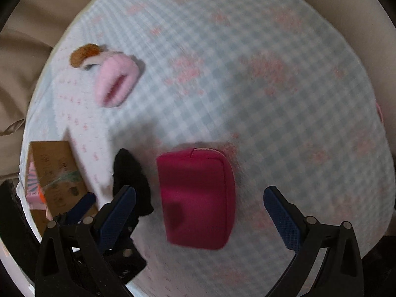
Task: Organize soft objects
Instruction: 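Move both tools toward the black sock and magenta pouch, then grasp the black sock with the left tool while the right tool grasps the magenta pouch, then carry the sock and pouch into the box and open both tools, then lift both tools out of the box toward the brown clip and pink tie, then grasp the brown fuzzy clip with the left tool while the right tool grasps the pink tie, then carry the clip and pink tie over the box and open both tools inside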
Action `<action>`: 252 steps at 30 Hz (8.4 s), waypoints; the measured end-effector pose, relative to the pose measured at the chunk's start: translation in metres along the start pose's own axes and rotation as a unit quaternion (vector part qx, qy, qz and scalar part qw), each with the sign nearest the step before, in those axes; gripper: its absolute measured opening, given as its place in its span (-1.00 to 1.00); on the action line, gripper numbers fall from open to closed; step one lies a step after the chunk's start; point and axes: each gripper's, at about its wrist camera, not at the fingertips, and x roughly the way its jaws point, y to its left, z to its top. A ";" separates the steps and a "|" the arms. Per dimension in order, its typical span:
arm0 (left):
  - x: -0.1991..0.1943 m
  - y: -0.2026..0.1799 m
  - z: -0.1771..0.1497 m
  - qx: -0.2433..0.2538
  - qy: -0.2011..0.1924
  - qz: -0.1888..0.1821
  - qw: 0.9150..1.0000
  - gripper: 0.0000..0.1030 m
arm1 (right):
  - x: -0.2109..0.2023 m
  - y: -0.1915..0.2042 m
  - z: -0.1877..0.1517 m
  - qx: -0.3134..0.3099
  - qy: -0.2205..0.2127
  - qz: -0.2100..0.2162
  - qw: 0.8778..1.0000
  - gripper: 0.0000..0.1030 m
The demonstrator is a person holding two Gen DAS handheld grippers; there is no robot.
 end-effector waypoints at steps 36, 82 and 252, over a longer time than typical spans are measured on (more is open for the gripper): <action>-0.045 -0.014 0.009 0.015 -0.043 -0.004 0.999 -0.56 | -0.038 0.008 -0.010 -0.023 -0.036 0.011 0.999 -0.06; -0.294 0.275 -0.111 -0.207 -0.207 0.018 0.956 -0.56 | -0.164 0.315 -0.142 -0.298 -0.145 0.086 0.940 -0.08; -0.064 0.089 0.216 0.006 -0.116 0.013 0.993 -0.03 | -0.036 0.131 0.091 -0.387 -0.126 0.085 0.909 -0.47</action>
